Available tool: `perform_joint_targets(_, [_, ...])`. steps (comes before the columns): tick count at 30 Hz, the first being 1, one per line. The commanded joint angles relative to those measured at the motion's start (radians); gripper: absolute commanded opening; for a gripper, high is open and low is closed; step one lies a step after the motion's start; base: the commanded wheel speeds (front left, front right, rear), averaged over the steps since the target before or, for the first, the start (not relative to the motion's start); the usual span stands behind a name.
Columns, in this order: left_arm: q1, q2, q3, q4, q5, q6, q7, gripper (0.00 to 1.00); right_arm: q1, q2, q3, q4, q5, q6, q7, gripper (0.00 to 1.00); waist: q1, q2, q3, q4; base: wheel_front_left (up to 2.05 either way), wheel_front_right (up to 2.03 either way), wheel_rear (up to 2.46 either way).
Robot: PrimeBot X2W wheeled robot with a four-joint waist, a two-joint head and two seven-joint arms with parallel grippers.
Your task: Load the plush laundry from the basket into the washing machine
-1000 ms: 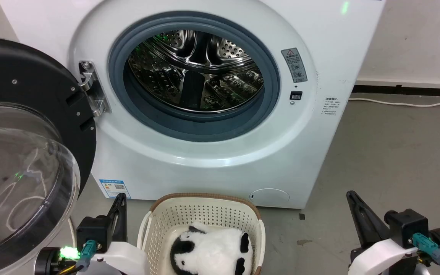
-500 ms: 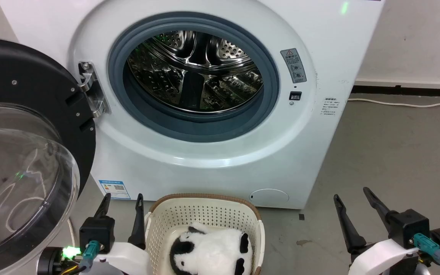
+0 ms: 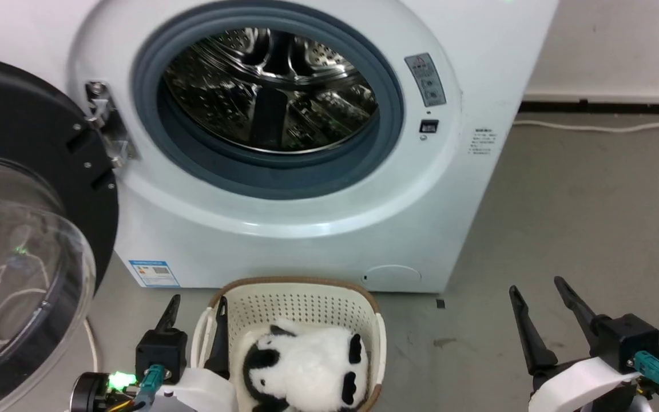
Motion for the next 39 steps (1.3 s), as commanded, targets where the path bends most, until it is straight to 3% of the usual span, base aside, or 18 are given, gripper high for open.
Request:
perform_joint_targets(1, [-0.028, 0.006, -0.007, 0.017, -0.001, 0.008, -0.011, 1.00, -0.015, 0.000, -0.004, -0.003, 0.014, 0.000, -0.010, 1.00, 0.0000, 0.0000, 0.021, -0.016, 0.00, 0.00, 0.00])
perform_joint_targets(39, [-0.304, 0.118, -0.109, 0.410, -0.018, -0.054, 0.058, 1.00, -0.103, 0.000, 0.031, 0.000, 0.174, 0.000, -0.087, 1.00, 0.0000, 0.0000, 0.340, -0.206, 0.00, 0.00, 0.00])
